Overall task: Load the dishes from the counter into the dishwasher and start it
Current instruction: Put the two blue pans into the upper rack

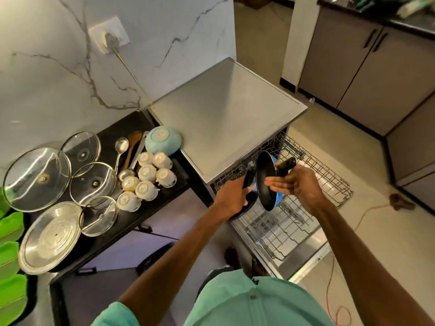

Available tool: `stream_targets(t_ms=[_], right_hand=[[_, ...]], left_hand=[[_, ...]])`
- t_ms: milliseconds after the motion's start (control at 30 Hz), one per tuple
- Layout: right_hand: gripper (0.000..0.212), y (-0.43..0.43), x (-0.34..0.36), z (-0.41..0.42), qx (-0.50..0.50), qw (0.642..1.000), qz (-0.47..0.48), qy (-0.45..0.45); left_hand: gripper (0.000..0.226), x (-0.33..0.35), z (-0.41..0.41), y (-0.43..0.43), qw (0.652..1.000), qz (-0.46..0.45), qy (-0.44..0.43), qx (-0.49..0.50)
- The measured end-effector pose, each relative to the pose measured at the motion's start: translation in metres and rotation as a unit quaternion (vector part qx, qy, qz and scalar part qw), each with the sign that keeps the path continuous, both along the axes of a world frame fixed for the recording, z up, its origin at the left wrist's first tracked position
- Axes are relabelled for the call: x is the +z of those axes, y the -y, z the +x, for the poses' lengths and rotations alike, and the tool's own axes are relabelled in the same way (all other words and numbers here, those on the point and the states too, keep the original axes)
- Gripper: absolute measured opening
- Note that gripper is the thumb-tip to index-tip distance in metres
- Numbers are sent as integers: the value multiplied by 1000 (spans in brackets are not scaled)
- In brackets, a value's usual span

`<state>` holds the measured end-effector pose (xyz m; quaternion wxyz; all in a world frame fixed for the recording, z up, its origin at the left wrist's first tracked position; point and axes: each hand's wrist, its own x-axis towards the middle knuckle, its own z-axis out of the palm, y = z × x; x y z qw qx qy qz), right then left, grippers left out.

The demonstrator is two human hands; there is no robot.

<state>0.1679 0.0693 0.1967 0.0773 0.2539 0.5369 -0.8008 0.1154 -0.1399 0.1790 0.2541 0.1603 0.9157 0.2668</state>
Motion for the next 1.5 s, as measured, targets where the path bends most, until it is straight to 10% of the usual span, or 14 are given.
stream_targets(t_ms=[333, 467, 767, 1067, 1500], right_hand=[[45, 0, -31, 1, -58, 994, -26, 85], [25, -7, -46, -11, -111, 989, -40, 89], [51, -29, -106, -51, -151, 977, -92, 116], [36, -65, -207, -53, -120, 964, -183, 150], [34, -93, -264, -77, -98, 973, -155, 143]], left_hand=[[32, -30, -17, -6, 905, 290, 300, 87], [38, -40, -34, -16, 872, 318, 357, 105], [25, -103, -69, -43, 870, 259, 400, 127], [76, -186, -50, -59, 717, 387, 483, 322], [35, -262, -46, -137, 510, 496, 449, 540]])
